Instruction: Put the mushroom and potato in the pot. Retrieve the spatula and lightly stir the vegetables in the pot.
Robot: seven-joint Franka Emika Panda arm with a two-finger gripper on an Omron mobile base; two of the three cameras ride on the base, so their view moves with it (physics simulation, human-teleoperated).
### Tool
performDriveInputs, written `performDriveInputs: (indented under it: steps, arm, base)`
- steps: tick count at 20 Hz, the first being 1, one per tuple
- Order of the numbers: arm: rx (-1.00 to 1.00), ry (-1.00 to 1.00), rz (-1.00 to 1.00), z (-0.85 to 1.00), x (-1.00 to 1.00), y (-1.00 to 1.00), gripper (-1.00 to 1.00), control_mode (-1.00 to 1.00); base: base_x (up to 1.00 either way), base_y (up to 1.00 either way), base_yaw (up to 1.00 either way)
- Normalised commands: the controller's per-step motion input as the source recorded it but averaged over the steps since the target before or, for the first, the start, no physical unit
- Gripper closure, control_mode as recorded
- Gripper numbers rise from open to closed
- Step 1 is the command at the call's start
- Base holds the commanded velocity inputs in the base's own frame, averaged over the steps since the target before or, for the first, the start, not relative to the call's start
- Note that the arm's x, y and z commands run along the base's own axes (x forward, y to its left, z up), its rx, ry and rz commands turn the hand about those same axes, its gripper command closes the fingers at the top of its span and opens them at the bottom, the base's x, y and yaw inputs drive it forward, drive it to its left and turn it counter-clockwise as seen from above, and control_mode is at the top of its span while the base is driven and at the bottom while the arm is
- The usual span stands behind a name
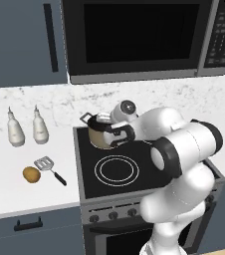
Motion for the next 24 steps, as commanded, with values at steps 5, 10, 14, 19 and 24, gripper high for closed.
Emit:
performDriveInputs:
  steps: [5,10,14,19,24]
  arm:
    - [0.0,-0.11,0.0,0.68,-0.87,0.0,-1.0,-1.0]
    - [0.0,-0.08,0.0,0.87,-1.0,0.0,-1.0,-1.0]
    - [0.03,0.02,0.0,1.0,-1.0,0.03,-1.0,-1.0]
    - [0.0,0.21,0.09,0.69,-1.0,0.58,-1.0,-1.0]
    - [-0.01,0.25,0.14,0.09,-1.0,0.96,-1.0,-1.0]
  base:
    - [0.0,0.0,0.0]
    - [0.0,0.0,0.0]
    - [0.0,0.0,0.0]
    - [0.0,0.0,0.0]
    - [0.0,0.0,0.0]
